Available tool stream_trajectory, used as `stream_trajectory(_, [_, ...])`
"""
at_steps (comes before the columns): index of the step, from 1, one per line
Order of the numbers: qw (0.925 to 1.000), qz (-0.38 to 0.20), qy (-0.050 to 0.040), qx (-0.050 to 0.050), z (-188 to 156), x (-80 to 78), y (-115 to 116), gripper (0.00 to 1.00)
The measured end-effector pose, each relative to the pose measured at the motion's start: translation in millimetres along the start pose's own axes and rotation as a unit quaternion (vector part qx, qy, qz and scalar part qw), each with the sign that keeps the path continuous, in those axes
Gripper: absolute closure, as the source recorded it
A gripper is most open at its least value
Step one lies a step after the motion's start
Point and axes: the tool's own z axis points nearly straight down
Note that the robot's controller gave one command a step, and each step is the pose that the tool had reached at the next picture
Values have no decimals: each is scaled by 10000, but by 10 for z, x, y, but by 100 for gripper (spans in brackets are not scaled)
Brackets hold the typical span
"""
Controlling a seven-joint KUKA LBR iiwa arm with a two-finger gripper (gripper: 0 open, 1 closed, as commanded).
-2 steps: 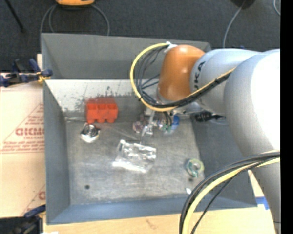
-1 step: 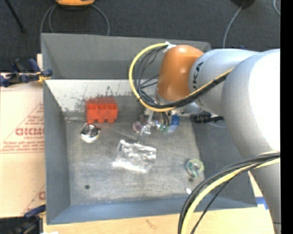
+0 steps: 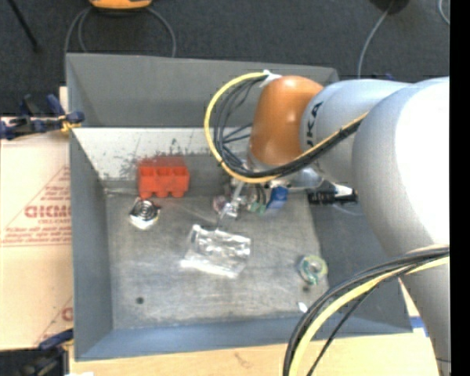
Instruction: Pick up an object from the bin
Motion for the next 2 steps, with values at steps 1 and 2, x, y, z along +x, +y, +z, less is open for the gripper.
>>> stream_trajectory(1, [9997, 249, 9, -27, 11, -10, -15, 0])
stream_trajectory(2, [9997, 247, -19, -28, -11, -31, -19, 100])
